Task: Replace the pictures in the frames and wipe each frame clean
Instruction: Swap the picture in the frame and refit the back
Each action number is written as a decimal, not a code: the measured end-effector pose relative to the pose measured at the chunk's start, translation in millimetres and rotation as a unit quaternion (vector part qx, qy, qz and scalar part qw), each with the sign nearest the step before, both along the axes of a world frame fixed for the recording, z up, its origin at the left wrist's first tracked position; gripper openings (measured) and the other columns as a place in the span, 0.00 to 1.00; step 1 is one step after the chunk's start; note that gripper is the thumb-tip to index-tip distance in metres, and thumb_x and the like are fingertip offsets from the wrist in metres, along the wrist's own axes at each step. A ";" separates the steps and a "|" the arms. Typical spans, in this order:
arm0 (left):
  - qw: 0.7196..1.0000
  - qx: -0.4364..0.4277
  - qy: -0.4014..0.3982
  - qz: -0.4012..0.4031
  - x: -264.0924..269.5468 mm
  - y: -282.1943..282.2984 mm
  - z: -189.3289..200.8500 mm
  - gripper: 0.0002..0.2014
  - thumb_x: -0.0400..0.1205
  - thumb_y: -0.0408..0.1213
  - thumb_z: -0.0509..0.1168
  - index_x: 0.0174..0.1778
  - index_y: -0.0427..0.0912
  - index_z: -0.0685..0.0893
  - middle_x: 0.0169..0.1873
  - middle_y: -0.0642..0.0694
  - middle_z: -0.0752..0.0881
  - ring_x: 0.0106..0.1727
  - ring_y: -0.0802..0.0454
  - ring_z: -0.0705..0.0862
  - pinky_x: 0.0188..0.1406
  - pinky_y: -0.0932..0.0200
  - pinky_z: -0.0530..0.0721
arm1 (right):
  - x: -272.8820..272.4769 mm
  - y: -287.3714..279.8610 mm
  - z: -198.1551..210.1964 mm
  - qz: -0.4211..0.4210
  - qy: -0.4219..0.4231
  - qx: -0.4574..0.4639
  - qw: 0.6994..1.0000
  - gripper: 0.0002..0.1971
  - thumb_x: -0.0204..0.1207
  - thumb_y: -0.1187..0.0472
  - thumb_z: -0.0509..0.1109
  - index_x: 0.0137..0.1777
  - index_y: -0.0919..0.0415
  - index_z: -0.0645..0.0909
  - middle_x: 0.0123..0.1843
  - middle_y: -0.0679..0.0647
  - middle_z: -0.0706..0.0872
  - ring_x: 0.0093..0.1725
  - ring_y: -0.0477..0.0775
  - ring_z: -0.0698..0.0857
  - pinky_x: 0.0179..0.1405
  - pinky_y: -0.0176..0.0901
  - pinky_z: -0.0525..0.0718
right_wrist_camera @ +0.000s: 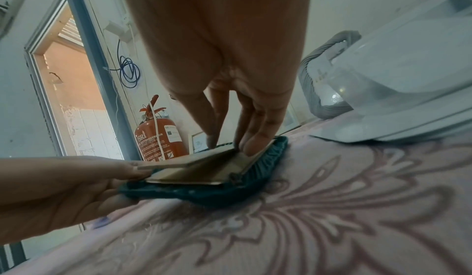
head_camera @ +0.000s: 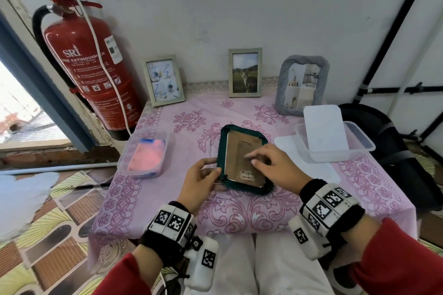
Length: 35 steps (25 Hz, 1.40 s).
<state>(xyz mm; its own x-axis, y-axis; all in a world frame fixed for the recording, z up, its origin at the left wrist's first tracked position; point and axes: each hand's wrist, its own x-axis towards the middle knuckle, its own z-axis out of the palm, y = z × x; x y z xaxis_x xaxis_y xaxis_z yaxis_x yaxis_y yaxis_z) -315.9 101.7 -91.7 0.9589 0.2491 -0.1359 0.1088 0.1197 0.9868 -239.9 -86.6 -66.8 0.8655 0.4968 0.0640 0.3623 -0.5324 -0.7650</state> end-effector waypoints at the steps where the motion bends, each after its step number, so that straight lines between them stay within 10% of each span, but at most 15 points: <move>1: 1.000 0.008 -0.016 -0.009 0.7 -2.5 3.3 0.12 0.82 0.25 0.60 0.62 0.33 0.77 0.40 0.35 0.87 0.36 0.48 0.89 0.36 0.54 0.90 | 1.7 2.8 4.5 -0.003 -0.012 0.009 1.000 0.11 0.79 0.64 0.66 0.58 0.56 0.85 0.56 0.58 0.78 0.53 0.49 0.77 0.50 0.23 0.73; 9: 0.983 0.081 -0.164 -0.029 7.5 -20.7 32.1 0.14 0.80 0.26 0.65 0.60 0.40 0.79 0.46 0.39 0.88 0.43 0.48 0.89 0.44 0.53 0.89 | 9.3 19.6 50.3 -0.053 -0.071 0.137 0.987 0.14 0.78 0.60 0.69 0.63 0.51 0.82 0.59 0.55 0.77 0.61 0.49 0.78 0.67 0.38 0.75; 22: 0.933 0.269 -0.239 -0.018 13.2 -44.9 45.9 0.16 0.82 0.36 0.64 0.66 0.53 0.78 0.55 0.54 0.84 0.54 0.62 0.84 0.51 0.66 0.84 | 15.6 25.5 67.2 -0.102 -0.035 0.323 0.940 0.06 0.77 0.66 0.68 0.48 0.56 0.74 0.46 0.48 0.84 0.49 0.46 0.86 0.46 0.35 0.86; 26: 0.946 0.247 -0.211 0.004 17.1 -36.3 43.3 0.16 0.84 0.39 0.60 0.67 0.61 0.74 0.59 0.61 0.82 0.59 0.66 0.80 0.56 0.71 0.78 | 17.1 21.5 62.4 -0.129 0.022 0.387 0.913 0.08 0.79 0.69 0.64 0.47 0.53 0.72 0.44 0.53 0.86 0.39 0.37 0.87 0.39 0.30 0.85; 29: 0.958 0.225 -0.162 0.068 26.0 -19.5 40.5 0.21 0.83 0.38 0.61 0.73 0.56 0.69 0.65 0.56 0.75 0.68 0.62 0.73 0.63 0.65 0.75 | 16.1 17.4 57.1 -0.142 0.077 0.422 0.892 0.06 0.80 0.67 0.63 0.49 0.54 0.73 0.41 0.58 0.87 0.38 0.49 0.85 0.41 0.43 0.84; 35: 0.992 -0.061 -0.109 0.028 28.3 -5.9 40.0 0.22 0.85 0.35 0.58 0.71 0.62 0.67 0.58 0.47 0.85 0.55 0.57 0.87 0.47 0.63 0.87 | 16.8 15.4 39.1 -0.143 0.122 0.427 0.885 0.08 0.81 0.65 0.62 0.59 0.62 0.74 0.32 0.60 0.78 0.30 0.55 0.72 0.25 0.39 0.71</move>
